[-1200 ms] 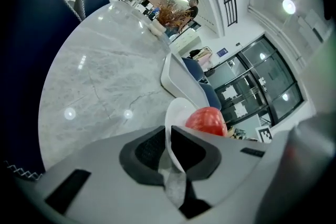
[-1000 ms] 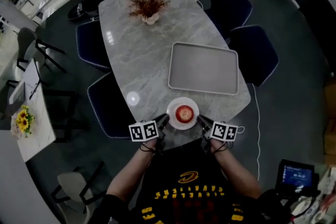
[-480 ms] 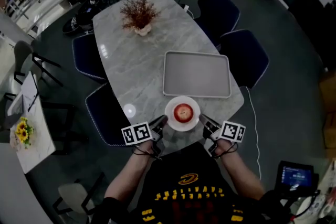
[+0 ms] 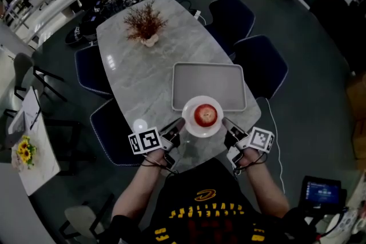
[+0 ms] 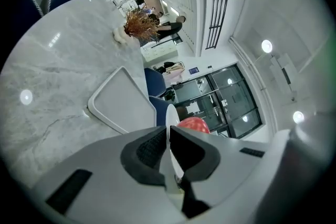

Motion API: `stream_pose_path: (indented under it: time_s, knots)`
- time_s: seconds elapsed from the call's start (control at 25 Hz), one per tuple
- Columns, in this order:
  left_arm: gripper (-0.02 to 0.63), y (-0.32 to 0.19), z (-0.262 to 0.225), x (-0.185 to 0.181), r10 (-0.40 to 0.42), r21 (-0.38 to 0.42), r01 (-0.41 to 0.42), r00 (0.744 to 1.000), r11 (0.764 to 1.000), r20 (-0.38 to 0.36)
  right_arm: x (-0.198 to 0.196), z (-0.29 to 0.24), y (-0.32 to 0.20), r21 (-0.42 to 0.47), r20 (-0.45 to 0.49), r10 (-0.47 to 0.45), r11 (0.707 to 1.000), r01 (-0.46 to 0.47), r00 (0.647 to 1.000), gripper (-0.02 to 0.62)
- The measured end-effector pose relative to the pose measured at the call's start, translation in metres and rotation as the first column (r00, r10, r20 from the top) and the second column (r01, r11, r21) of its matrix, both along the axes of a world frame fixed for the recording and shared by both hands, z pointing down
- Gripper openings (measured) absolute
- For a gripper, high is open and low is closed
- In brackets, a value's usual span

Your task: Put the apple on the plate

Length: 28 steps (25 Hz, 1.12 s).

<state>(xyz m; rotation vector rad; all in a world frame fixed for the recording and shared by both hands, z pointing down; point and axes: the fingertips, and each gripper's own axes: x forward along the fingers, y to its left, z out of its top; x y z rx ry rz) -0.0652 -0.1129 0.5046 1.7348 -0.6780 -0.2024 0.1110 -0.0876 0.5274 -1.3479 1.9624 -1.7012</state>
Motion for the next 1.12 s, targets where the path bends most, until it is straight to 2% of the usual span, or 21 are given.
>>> stream_pose_path:
  time_s: [0.24, 0.44, 0.64, 1.12]
  knots:
    - [0.023, -0.020, -0.020, 0.019, 0.007, 0.019, -0.006, 0.999, 1.000, -0.046, 0.019, -0.019, -0.019, 0.055, 0.031, 0.015, 0.998, -0.017, 0.999, 0.026]
    - [0.023, -0.040, -0.031, 0.036, 0.021, 0.033, -0.020, 0.998, 0.999, -0.052, 0.036, -0.034, -0.042, 0.119, 0.043, 0.010, 0.993, -0.015, 0.999, 0.026]
    - [0.023, -0.058, -0.029, 0.049, 0.024, 0.042, -0.022, 0.998, 0.999, -0.058, 0.048, -0.033, -0.062, 0.146, 0.052, 0.011, 0.989, -0.018, 0.999, 0.026]
    - [0.023, -0.099, -0.011, 0.060, -0.014, -0.008, 0.014, 0.999, 1.000, -0.035, 0.059, -0.023, -0.108, 0.128, 0.065, -0.016, 0.992, 0.007, 0.998, 0.026]
